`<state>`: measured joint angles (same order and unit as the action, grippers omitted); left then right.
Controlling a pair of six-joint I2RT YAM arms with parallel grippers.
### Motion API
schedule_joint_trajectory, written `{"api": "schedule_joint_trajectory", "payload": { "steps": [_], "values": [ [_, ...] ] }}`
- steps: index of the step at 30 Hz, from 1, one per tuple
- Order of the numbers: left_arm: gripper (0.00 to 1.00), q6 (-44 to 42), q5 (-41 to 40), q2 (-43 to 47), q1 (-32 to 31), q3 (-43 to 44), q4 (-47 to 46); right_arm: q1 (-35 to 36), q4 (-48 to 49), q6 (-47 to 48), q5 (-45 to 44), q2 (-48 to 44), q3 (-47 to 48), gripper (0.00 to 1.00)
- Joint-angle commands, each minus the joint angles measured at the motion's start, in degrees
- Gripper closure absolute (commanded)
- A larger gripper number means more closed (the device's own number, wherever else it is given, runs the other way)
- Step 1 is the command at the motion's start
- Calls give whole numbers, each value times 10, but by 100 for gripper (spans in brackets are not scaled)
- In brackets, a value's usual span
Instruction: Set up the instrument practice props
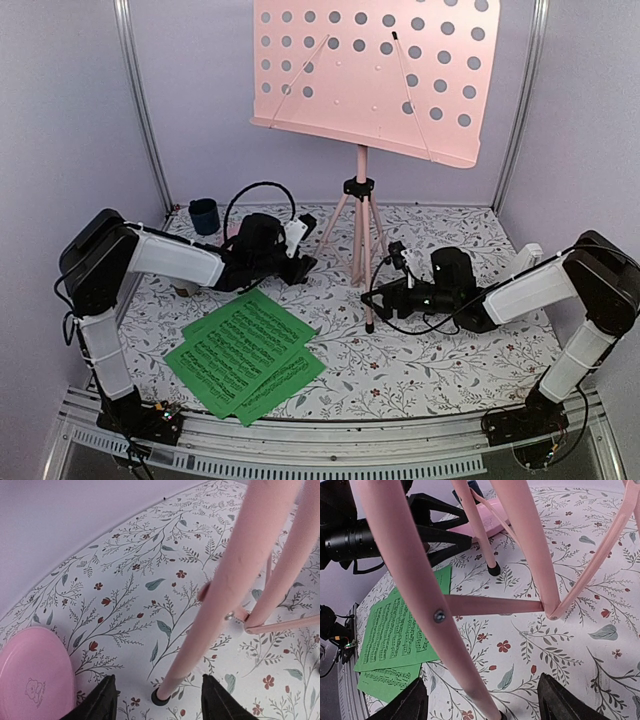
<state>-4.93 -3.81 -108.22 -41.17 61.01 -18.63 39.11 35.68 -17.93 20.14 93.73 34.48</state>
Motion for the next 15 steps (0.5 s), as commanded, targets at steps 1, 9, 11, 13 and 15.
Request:
{"api": "schedule_joint_trajectory", "payload": {
  "steps": [1,9,11,13,15],
  "values": [
    [42,-44,56,-8,11,30,10,18,21,-26,-26,22,14,27],
    [52,-47,77,-38,10,69,20,33,11,-48,-80,19,6,49],
    [57,-46,80,-38,9,66,19,34,1,-51,-93,14,4,60],
    [65,-43,77,-33,9,60,19,34,-14,-54,-106,5,2,72],
    [73,-42,75,-26,9,49,14,34,-23,-58,-112,-4,-3,82]
  ]
}}
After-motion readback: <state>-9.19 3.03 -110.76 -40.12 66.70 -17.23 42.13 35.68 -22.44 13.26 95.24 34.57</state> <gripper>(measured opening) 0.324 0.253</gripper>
